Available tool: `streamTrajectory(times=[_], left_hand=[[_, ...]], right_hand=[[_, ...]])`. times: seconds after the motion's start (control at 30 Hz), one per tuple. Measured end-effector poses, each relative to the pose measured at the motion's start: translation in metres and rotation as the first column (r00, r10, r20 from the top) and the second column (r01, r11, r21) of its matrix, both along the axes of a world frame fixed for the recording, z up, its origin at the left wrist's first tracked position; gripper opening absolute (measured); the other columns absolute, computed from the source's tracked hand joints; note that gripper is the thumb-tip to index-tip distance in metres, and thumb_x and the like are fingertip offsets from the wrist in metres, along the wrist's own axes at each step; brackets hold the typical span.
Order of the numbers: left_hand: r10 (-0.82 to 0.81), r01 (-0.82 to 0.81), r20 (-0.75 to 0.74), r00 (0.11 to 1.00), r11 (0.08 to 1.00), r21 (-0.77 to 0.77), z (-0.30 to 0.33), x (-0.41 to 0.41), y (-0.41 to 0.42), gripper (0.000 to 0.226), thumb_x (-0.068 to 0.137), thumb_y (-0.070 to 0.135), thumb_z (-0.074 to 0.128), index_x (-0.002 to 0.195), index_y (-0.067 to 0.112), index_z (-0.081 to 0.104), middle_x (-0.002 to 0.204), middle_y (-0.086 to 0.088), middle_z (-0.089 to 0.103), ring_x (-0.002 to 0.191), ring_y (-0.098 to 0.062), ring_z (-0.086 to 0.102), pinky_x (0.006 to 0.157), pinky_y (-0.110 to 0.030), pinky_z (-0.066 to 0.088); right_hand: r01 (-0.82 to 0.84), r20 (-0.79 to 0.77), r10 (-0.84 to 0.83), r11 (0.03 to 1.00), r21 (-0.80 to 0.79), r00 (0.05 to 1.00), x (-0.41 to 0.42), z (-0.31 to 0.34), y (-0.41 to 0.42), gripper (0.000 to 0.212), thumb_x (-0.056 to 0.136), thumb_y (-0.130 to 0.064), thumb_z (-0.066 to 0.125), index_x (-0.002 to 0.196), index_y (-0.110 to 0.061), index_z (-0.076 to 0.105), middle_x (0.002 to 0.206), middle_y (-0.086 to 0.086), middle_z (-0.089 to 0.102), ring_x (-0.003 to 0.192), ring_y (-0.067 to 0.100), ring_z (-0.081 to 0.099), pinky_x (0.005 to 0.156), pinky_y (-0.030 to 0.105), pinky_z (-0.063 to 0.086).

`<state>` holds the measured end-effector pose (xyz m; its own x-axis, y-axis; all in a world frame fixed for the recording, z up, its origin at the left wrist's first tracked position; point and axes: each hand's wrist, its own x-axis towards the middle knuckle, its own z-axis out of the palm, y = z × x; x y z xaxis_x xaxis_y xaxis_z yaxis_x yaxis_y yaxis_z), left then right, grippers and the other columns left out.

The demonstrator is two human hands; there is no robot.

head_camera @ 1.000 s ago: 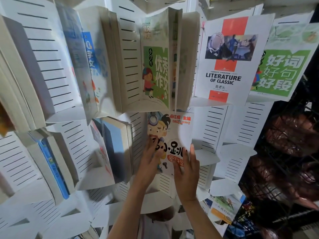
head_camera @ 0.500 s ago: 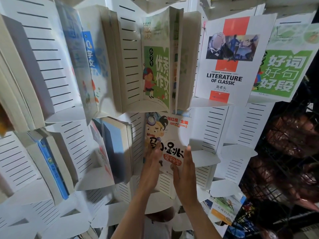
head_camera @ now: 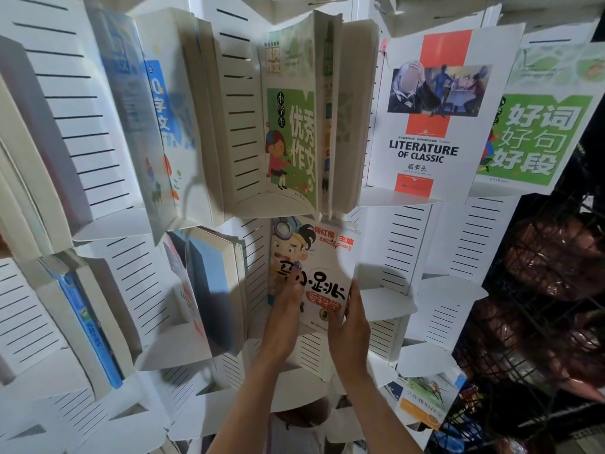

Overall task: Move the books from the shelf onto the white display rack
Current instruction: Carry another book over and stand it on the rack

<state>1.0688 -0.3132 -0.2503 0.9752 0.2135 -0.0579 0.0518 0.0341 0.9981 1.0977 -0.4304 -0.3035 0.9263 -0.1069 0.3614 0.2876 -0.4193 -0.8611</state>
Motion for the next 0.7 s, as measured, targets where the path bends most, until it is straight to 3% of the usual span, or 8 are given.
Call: streamTrajectory(times=[0.1, 0.2, 0.33, 0.43, 0.5, 0.57, 0.63, 0.7], left_hand=[[0.003, -0.004, 0.016, 1.0, 0.998, 0.055, -0.004, 0.003, -0.002, 0.052, 0.091, 0.071, 0.034, 0.142, 0.061, 0.033, 0.137, 0.02, 0.057, 0.123, -0.007, 0.058, 0.098, -0.037, 0.053], [0.028, -0.031, 0.045, 0.999, 0.997, 0.071, -0.009, 0.006, 0.0, 0.058, 0.09, 0.072, 0.034, 0.145, 0.056, 0.032, 0.142, 0.01, 0.055, 0.122, -0.012, 0.06, 0.095, -0.041, 0.055], [0.028, -0.029, 0.019, 0.999, 0.997, 0.067, -0.008, 0.008, -0.003, 0.064, 0.086, 0.077, 0.033, 0.146, 0.057, 0.03, 0.143, 0.011, 0.053, 0.124, -0.012, 0.057, 0.093, -0.035, 0.052], [0.025, -0.025, 0.002, 1.0, 0.999, 0.048, -0.009, 0.01, -0.006, 0.071, 0.082, 0.083, 0.034, 0.147, 0.054, 0.033, 0.142, 0.009, 0.055, 0.122, -0.012, 0.058, 0.087, -0.027, 0.051], [0.033, -0.033, 0.005, 0.999, 0.998, 0.056, -0.004, 0.009, -0.007, 0.06, 0.089, 0.075, 0.034, 0.146, 0.054, 0.032, 0.142, 0.012, 0.053, 0.117, -0.006, 0.058, 0.079, -0.018, 0.049], [0.045, -0.046, 0.017, 0.999, 0.996, 0.082, 0.002, 0.006, -0.008, 0.05, 0.094, 0.062, 0.033, 0.144, 0.056, 0.029, 0.142, 0.016, 0.048, 0.112, 0.003, 0.054, 0.076, -0.013, 0.045], [0.05, -0.058, 0.063, 0.997, 0.989, 0.132, 0.008, 0.005, -0.008, 0.048, 0.098, 0.061, 0.031, 0.146, 0.056, 0.027, 0.152, 0.019, 0.035, 0.122, 0.0, 0.048, 0.078, -0.011, 0.043], [0.037, -0.056, 0.116, 0.993, 0.984, 0.17, 0.01, 0.007, -0.01, 0.05, 0.1, 0.06, 0.029, 0.149, 0.053, 0.026, 0.155, 0.03, 0.018, 0.133, 0.002, 0.034, 0.078, -0.008, 0.045]], right_hand=[[-0.025, 0.01, 0.025, 1.0, -0.001, 1.0, 0.005, 0.005, -0.006, 0.061, 0.095, -0.012, 0.063, 0.149, -0.019, 0.036, 0.132, 0.005, 0.058, 0.11, 0.015, 0.064, 0.072, 0.007, 0.052], [-0.067, 0.072, 0.066, 0.998, 0.016, 0.995, -0.002, 0.009, -0.005, 0.054, 0.095, -0.008, 0.062, 0.145, -0.017, 0.042, 0.129, -0.003, 0.053, 0.112, 0.008, 0.06, 0.076, 0.007, 0.051], [-0.075, 0.07, 0.071, 0.995, 0.061, 0.995, 0.006, 0.009, -0.01, 0.052, 0.096, -0.008, 0.06, 0.139, -0.031, 0.041, 0.121, -0.011, 0.052, 0.109, 0.01, 0.062, 0.078, 0.012, 0.054], [-0.067, 0.037, 0.065, 0.995, 0.07, 0.997, 0.014, 0.01, -0.014, 0.055, 0.095, -0.005, 0.061, 0.138, -0.032, 0.04, 0.12, -0.012, 0.054, 0.109, 0.013, 0.062, 0.079, 0.006, 0.05], [-0.06, 0.026, 0.059, 0.997, 0.039, 0.998, 0.012, 0.01, -0.014, 0.053, 0.097, -0.009, 0.06, 0.139, -0.033, 0.038, 0.124, -0.012, 0.053, 0.11, 0.015, 0.063, 0.076, 0.002, 0.047], [-0.032, 0.031, 0.032, 0.999, -0.02, 0.999, 0.01, 0.01, -0.014, 0.053, 0.098, -0.015, 0.059, 0.142, -0.034, 0.036, 0.129, -0.006, 0.055, 0.113, 0.021, 0.064, 0.078, 0.009, 0.05], [0.04, 0.134, -0.023, 0.991, -0.127, 0.991, 0.007, 0.011, -0.013, 0.058, 0.099, -0.021, 0.058, 0.15, -0.032, 0.033, 0.141, 0.003, 0.05, 0.123, 0.028, 0.057, 0.08, 0.027, 0.054], [0.065, 0.23, -0.015, 0.975, -0.212, 0.973, 0.006, 0.012, -0.01, 0.07, 0.096, -0.02, 0.061, 0.154, -0.031, 0.023, 0.152, 0.001, 0.039, 0.135, 0.031, 0.047, 0.082, 0.036, 0.056]])
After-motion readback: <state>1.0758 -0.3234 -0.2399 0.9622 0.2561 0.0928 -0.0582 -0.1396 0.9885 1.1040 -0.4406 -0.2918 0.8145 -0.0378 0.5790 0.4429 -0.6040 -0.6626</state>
